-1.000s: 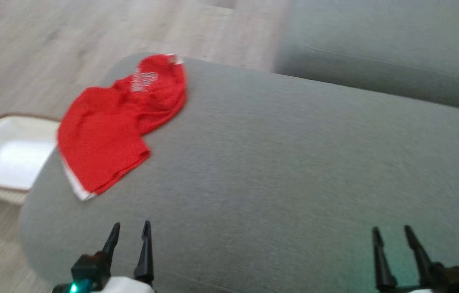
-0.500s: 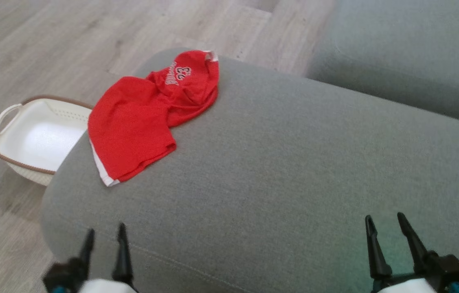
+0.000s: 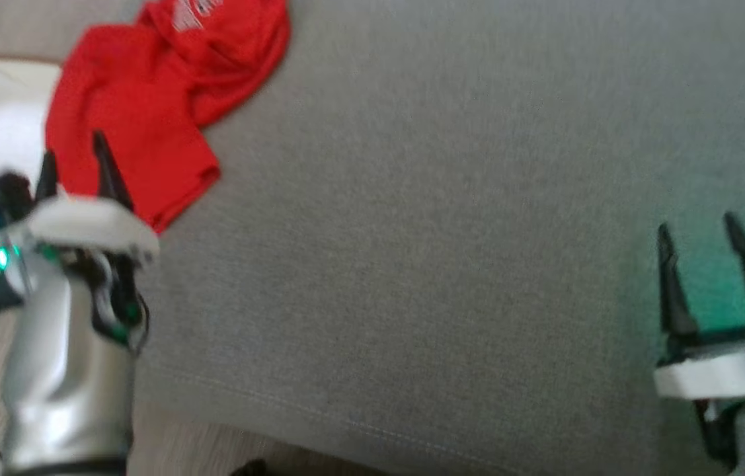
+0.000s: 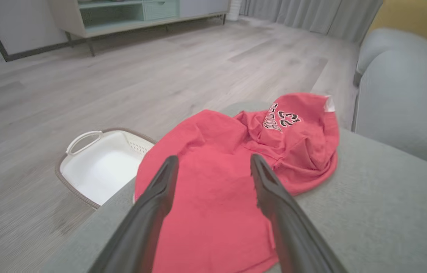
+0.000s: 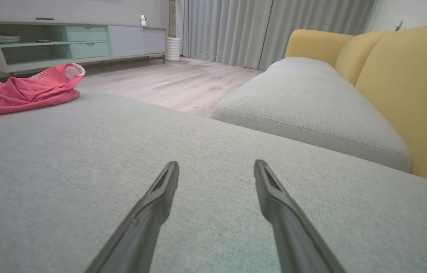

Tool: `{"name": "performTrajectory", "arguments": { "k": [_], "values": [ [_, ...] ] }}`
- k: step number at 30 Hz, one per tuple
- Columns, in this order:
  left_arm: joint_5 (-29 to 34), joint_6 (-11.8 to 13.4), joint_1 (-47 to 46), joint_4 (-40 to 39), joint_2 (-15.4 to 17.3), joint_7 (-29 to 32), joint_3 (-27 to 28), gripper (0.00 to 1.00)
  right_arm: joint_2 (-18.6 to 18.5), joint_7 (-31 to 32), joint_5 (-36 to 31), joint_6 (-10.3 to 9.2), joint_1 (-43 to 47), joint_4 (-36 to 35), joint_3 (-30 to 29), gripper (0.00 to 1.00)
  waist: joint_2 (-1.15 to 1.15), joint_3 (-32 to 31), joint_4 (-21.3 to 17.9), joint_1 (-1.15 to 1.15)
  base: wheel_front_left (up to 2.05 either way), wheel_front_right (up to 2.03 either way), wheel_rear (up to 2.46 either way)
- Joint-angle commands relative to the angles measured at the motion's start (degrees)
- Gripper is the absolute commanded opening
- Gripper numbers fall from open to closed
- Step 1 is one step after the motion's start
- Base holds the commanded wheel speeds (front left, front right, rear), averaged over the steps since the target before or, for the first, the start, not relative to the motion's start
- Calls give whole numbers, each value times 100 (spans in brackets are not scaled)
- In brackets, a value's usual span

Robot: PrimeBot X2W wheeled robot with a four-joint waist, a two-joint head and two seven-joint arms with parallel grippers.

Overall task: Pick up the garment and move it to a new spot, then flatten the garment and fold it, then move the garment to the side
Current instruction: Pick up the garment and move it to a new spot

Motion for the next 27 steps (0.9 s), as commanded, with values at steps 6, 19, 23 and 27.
{"name": "performTrajectory", "arguments": {
  "k": [6,19,23,27],
  "values": [
    [-226,173,-1434,1430,278,454,334,100,-375,179,-24,43,-281,-651,-34,100,0,1418,-186,-1,0,0,0],
    [2,-382,-2675,3635,332,656,-264,0,-466,554,92,43,-169,-1136,-12,100,0,1463,-241,-1,0,0,0],
    [20,-499,-2779,3740,426,352,-314,0,-337,455,147,43,-120,-949,-10,100,0,1096,-298,-1,0,0,0],
    [-18,-654,-2805,3557,446,-8,-330,0,-117,285,198,43,-21,-588,82,100,0,564,-384,-1,0,0,0]
  ]
}}
